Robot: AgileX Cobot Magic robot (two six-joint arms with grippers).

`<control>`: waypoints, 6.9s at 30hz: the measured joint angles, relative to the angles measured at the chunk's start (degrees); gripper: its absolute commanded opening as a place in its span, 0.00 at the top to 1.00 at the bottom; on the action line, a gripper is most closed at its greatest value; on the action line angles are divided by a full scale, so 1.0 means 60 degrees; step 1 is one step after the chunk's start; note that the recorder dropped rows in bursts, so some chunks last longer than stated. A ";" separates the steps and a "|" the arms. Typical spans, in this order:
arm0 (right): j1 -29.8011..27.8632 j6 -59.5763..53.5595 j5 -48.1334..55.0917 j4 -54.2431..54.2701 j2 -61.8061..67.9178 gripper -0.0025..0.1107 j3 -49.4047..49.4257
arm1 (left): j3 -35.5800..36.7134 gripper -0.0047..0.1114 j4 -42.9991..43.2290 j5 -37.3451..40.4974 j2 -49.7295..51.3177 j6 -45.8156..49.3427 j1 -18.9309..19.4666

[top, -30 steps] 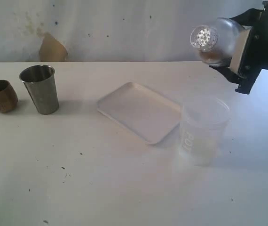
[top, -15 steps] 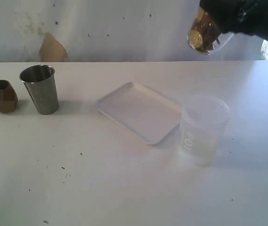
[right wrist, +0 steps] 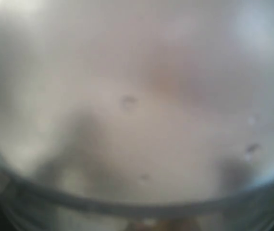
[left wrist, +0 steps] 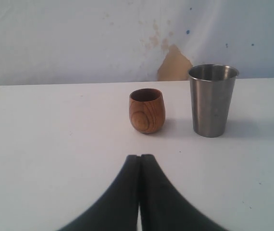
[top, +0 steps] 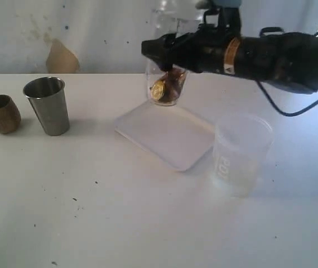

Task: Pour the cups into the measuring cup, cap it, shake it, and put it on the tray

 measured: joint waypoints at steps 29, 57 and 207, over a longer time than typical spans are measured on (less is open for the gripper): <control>0.1044 -0.5727 0.1642 0.3915 0.3701 0.98 -0.2623 | 0.0000 0.96 0.0000 0.0000 0.0000 0.0000 0.0000; 0.0968 -0.5646 0.0595 0.3897 0.4140 0.98 -0.2623 | 0.0000 0.96 0.0000 0.0000 0.0000 0.0000 0.0000; 0.0968 -0.5872 1.4360 0.6133 -1.3782 0.08 0.0827 | 0.0000 0.96 0.0000 0.0000 0.0000 0.0000 0.0000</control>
